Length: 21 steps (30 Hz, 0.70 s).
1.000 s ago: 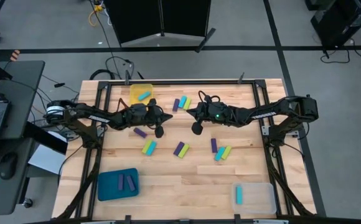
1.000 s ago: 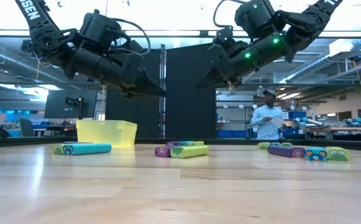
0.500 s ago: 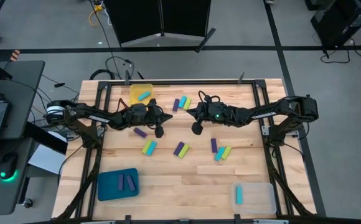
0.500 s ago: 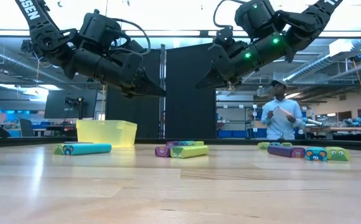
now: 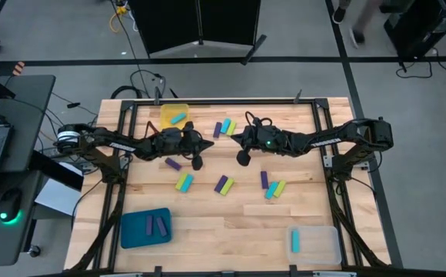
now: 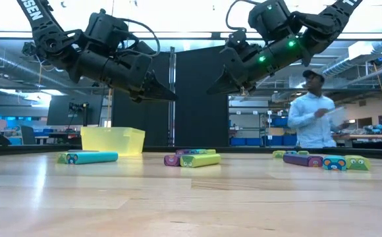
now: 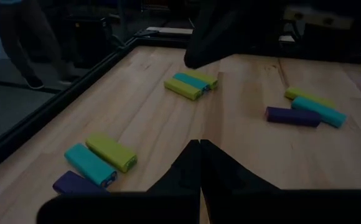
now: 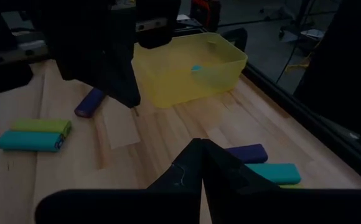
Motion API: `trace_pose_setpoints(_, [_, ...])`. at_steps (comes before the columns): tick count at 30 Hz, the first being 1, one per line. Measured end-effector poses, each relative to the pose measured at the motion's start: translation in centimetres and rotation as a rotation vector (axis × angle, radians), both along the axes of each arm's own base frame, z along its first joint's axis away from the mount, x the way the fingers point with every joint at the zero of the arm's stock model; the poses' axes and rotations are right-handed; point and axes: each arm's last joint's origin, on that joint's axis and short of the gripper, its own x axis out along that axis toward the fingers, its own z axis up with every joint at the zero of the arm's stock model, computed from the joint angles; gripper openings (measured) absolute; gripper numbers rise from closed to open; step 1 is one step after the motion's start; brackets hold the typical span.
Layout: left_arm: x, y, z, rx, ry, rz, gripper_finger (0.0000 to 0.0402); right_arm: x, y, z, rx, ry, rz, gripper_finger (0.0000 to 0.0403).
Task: Sort blocks
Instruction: Put the blue block into the yellow bin
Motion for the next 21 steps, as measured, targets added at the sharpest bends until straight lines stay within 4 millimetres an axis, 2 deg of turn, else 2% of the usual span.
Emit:
trace_pose_setpoints(15, [0.32,0.11,0.15,0.016,0.042,0.004,0.001,-0.34,-0.19,-0.65,0.021,0.071,-0.011,0.0021])
trace_pose_setpoints(21, [0.2,0.25,-0.08,0.043,0.076,0.048,0.001,-0.24,-0.4,-0.42,0.052,0.211,-0.02,0.0021])
